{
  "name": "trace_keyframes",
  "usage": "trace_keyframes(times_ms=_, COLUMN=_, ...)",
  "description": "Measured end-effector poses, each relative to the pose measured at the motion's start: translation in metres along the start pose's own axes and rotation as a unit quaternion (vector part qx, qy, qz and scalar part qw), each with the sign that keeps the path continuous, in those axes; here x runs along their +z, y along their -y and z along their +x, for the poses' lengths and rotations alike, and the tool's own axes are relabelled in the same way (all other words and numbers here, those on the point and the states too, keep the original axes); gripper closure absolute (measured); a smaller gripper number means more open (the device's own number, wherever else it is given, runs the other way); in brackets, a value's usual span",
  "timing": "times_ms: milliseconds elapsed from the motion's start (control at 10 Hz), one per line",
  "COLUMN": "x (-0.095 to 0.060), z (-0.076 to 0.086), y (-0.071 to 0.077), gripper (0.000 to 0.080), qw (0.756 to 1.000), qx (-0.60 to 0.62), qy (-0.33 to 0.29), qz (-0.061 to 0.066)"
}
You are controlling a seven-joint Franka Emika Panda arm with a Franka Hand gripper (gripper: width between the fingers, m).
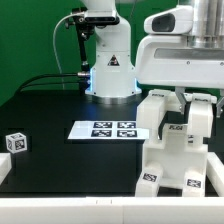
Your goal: Assemble chair
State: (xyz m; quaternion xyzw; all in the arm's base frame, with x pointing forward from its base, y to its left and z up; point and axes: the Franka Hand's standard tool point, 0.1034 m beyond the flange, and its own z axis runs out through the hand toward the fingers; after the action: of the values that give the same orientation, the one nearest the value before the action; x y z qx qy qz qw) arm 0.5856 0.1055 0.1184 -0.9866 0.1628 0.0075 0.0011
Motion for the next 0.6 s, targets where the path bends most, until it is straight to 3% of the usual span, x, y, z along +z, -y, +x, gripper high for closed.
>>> trace_keyframes(times_ms=400, x=0.002, z=0.005, y=-0.005, gripper=0.0515, qw=1.0, qx=0.021, qy=0.001, qz=0.006)
trace_keyframes(times_ms=600, x=0.011, z=0.007, y=-0.009, gripper=0.0515, qw=1.0, qx=0.023, qy=0.001, qz=0.002)
